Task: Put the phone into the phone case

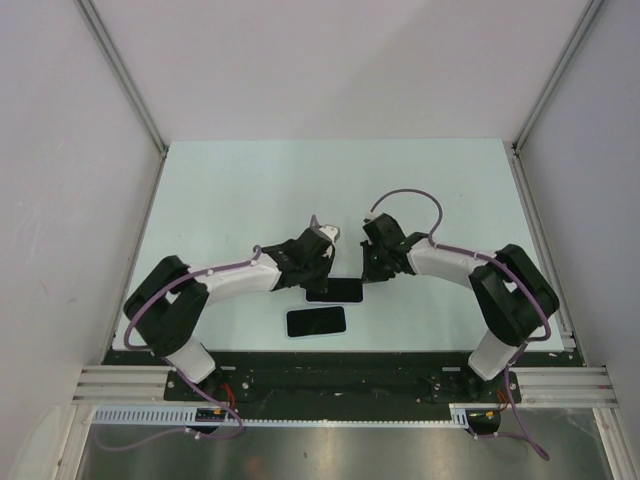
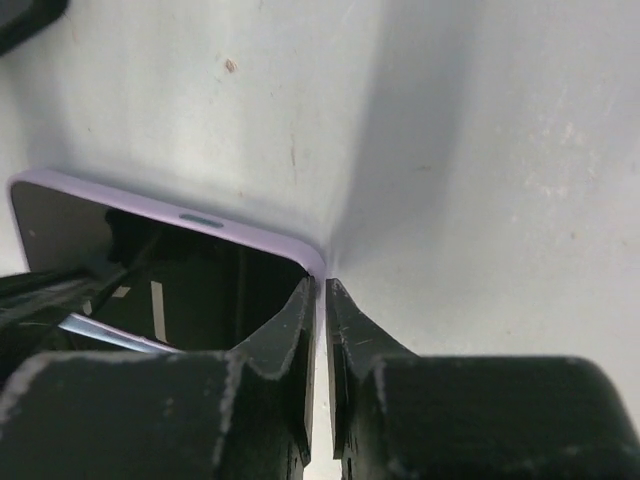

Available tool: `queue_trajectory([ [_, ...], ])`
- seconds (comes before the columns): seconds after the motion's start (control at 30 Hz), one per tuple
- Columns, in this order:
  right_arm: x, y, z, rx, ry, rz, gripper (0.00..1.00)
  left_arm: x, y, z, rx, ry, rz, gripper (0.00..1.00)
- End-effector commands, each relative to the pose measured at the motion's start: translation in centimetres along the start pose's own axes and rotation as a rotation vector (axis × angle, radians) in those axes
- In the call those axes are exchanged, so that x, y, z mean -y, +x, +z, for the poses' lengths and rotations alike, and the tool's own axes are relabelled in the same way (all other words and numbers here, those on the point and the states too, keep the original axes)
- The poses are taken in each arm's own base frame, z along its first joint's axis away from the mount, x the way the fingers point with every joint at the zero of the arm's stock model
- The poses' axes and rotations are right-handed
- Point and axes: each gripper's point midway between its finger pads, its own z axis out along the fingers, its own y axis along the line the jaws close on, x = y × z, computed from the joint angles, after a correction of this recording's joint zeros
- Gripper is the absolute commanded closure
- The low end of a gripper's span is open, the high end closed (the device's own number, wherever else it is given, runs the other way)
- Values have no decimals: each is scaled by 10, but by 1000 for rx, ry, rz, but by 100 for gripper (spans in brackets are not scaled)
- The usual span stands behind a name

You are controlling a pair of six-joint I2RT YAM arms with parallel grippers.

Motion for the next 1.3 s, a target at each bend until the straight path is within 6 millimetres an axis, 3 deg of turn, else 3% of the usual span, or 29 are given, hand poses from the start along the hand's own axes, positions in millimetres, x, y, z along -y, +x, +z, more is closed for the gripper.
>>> queue_trajectory([
  [0.0,4,-1,-30,86,30,-60,95,-8,-28,-47,147,-54,19,89],
  [0.07,-13,-9,-52,139,-55,-60,86,-8,-36,-62,202,-52,17,80],
  [0.1,-24,-16,-71,189,-111,-57,75,-7,-46,-78,259,-44,11,68],
  [0.13,-29,-21,-83,221,-142,-45,71,-7,-49,-85,284,-38,10,62],
  [0.2,-40,-28,-113,291,-219,-42,58,-6,-54,-105,348,-21,1,55],
  [0.27,-38,-27,-125,317,-252,-18,48,-8,-53,-115,380,-11,-1,50],
  [0.3,-40,-28,-134,334,-283,-13,37,-8,-55,-121,402,-7,-6,34],
  [0.33,-37,-25,-144,364,-314,-5,29,-9,-54,-132,436,8,-22,28],
  [0.4,-43,-24,-162,419,-407,6,11,-5,-57,-142,478,40,-32,21],
  [0.47,-35,-18,-176,483,-467,30,2,-1,-56,-155,520,89,-47,14],
  [0.57,-27,-18,-192,550,-531,65,0,8,-57,-172,587,165,-53,0],
  [0.7,-16,-16,-194,544,-527,72,0,20,-61,-184,661,255,-13,0],
  [0.87,-5,-11,-177,489,-476,93,0,20,-57,-179,656,255,35,0],
  [1.07,24,-6,-154,447,-323,142,0,-12,-48,-153,613,149,-54,0],
  [1.27,59,-6,-153,445,-231,200,0,-60,-35,-132,549,104,-253,0],
])
